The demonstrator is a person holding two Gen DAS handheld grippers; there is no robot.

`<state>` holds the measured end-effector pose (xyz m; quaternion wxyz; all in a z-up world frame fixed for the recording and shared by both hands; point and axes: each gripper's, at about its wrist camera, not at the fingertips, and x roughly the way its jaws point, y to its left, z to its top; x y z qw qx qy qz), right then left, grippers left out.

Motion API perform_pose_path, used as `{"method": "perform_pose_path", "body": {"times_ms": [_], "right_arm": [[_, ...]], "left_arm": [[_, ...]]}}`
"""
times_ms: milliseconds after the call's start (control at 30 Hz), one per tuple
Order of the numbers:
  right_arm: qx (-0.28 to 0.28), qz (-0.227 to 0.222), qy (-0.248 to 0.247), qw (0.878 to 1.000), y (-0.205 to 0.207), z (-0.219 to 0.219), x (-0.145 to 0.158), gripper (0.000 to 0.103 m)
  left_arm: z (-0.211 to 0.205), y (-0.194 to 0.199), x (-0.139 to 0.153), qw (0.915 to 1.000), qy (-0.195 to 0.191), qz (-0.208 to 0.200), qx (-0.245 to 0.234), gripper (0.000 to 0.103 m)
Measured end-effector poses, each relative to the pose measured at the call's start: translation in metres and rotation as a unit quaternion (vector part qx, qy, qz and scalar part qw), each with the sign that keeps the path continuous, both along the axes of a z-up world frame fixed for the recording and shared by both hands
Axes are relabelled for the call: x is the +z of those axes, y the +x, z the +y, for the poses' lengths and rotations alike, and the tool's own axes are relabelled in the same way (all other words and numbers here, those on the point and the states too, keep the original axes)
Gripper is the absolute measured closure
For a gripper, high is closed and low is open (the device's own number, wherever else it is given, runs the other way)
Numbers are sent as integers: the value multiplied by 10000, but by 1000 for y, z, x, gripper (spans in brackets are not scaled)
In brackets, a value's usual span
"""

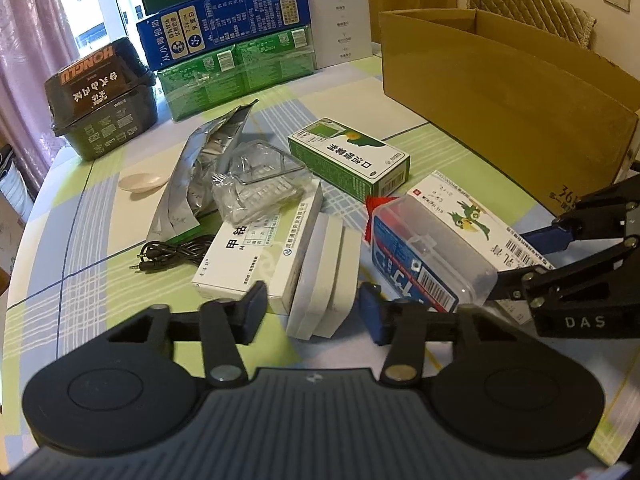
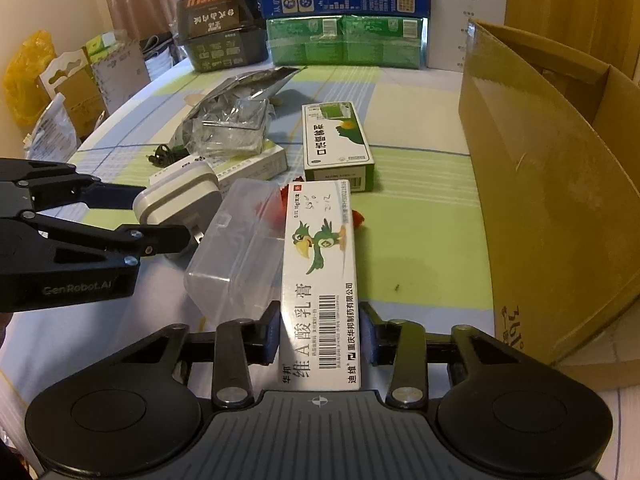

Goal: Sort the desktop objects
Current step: 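Close left tool on the white plug adapter while right tool grasps the white ointment box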

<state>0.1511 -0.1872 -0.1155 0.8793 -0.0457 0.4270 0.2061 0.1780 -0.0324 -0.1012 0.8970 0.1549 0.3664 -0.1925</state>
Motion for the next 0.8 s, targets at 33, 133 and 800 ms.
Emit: {"method": "perform_pose_path", "body": {"times_ms": [33,133,800], "right_arm": [[-6,-6,1,10000,0,-1,1,67],[-26,-12,-13,10000,-3,-1,3,67],[-256,217,-224,9992,-73,-30,11,63]], "left_arm": [[0,-1,0,10000,-7,5,-13,67],[-2,-6,-1,10000,32,5,-15,78],[-18,-102,7,9980,-170,428,435,70]]}}
